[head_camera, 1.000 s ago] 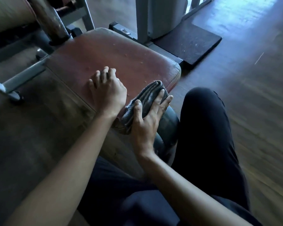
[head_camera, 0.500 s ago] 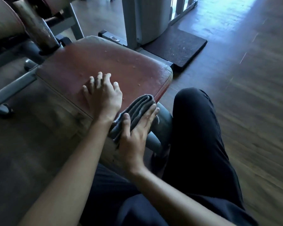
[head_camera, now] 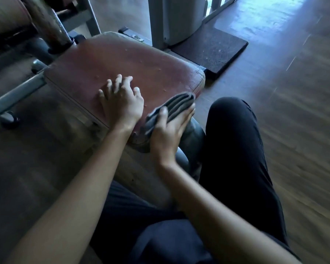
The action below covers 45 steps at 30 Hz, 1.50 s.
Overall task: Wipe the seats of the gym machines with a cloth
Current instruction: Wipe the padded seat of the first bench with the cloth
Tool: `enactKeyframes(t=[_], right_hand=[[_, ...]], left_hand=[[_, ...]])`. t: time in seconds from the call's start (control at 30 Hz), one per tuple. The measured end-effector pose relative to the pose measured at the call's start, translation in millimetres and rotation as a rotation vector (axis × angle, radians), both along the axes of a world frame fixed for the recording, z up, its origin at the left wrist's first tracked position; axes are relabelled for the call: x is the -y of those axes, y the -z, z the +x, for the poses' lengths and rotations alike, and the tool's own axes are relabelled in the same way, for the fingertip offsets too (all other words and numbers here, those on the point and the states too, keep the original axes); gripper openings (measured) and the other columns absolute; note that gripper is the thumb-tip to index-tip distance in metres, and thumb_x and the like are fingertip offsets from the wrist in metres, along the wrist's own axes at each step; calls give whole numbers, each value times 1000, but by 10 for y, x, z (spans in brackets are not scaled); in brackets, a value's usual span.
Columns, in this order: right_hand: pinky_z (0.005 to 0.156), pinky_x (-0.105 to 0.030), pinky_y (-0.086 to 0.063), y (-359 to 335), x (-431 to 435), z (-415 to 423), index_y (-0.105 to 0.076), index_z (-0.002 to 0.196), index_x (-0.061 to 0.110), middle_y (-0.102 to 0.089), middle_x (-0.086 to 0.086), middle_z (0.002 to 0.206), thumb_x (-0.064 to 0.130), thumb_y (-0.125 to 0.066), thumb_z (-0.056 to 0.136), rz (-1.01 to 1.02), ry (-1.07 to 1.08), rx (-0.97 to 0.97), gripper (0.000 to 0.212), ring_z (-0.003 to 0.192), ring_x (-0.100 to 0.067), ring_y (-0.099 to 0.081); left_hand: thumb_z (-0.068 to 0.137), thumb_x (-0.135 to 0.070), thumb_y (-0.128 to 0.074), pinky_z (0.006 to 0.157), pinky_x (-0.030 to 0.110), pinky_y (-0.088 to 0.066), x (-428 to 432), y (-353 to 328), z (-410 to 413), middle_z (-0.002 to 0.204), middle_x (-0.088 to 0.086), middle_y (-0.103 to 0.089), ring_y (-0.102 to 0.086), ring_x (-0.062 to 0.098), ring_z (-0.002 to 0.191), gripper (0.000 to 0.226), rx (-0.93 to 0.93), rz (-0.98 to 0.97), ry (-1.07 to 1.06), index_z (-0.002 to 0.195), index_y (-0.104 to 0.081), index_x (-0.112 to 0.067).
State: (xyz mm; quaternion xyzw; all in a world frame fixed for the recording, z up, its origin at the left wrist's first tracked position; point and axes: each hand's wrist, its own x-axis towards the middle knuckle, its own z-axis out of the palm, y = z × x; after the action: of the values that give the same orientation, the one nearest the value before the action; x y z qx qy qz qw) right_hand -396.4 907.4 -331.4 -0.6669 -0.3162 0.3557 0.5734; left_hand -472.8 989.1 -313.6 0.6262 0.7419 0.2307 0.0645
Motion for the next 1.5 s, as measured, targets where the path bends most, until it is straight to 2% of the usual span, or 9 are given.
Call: enactKeyframes(t=[0.07,0.3,0.43,0.73,0.97,1.1,1.27,1.37,1.5], right_hand=[[111,-11,9,-65,-250,194,3,157,9,6,-7,166,27,-44,103,-25,60,-4,74,152,-10,6],[110,-4,12,9,378,-262,10,156,18,18,4,164,40,-39,99,75,-62,62,78,145,4,17],[111,-11,9,-91,-140,132,5,158,15,11,-4,166,29,-43,103,-20,3,7,74,151,-7,10],[113,-13,9,-100,-26,102,9,157,19,16,1,165,29,-42,104,-32,-67,8,74,149,-3,14],[113,-18,8,-106,-594,687,9,157,19,15,0,165,30,-39,105,-37,-119,20,72,150,-6,12],[124,-28,-1,-57,-906,1069,-11,157,14,-9,-5,166,33,-46,103,1,-194,132,68,152,-11,-4],[114,-29,-34,-111,-1470,1650,-44,144,25,-53,5,142,42,-50,100,-5,-621,224,47,131,-6,-45],[112,-28,-37,-155,-1821,1842,-45,145,29,-55,10,142,41,-50,101,-47,-923,188,46,129,-3,-49],[111,-22,-36,-96,-2207,1843,-43,147,36,-53,15,144,46,-51,99,-133,-1127,46,49,127,3,-49]], left_hand=[[97,-31,-45,121,49,-10,-14,-3,1,157,1,-35,-23,26,147,44,-1,-1,3,140,-49,-25],[96,-31,-46,121,47,-10,-10,1,-1,156,-1,-36,-24,25,147,43,4,10,-1,139,-50,-25],[97,-30,-43,120,50,-8,-13,-10,22,157,1,-34,-22,27,148,44,-18,-6,6,140,-47,-24],[96,-28,-41,118,56,-13,-5,-7,60,153,4,-39,-25,30,145,42,-70,1,3,137,-48,-23],[101,-35,-34,119,58,2,-247,-130,437,163,5,-19,-7,29,151,52,-55,-206,26,151,-31,-21],[101,-37,-34,121,53,-1,-634,-150,901,161,2,-25,-14,24,150,52,-47,-202,3,151,-34,-20],[101,-32,-40,121,51,-8,-903,-82,1222,159,2,-30,-18,24,149,49,-53,-131,-166,148,-38,-19],[99,-31,-41,120,51,-10,-994,-15,1314,158,2,-34,-22,24,148,48,-41,-87,-298,146,-42,-20],[92,-42,-22,120,47,-18,-1094,11,1346,154,9,-39,-31,28,144,63,-69,-21,-454,143,-47,-15]])
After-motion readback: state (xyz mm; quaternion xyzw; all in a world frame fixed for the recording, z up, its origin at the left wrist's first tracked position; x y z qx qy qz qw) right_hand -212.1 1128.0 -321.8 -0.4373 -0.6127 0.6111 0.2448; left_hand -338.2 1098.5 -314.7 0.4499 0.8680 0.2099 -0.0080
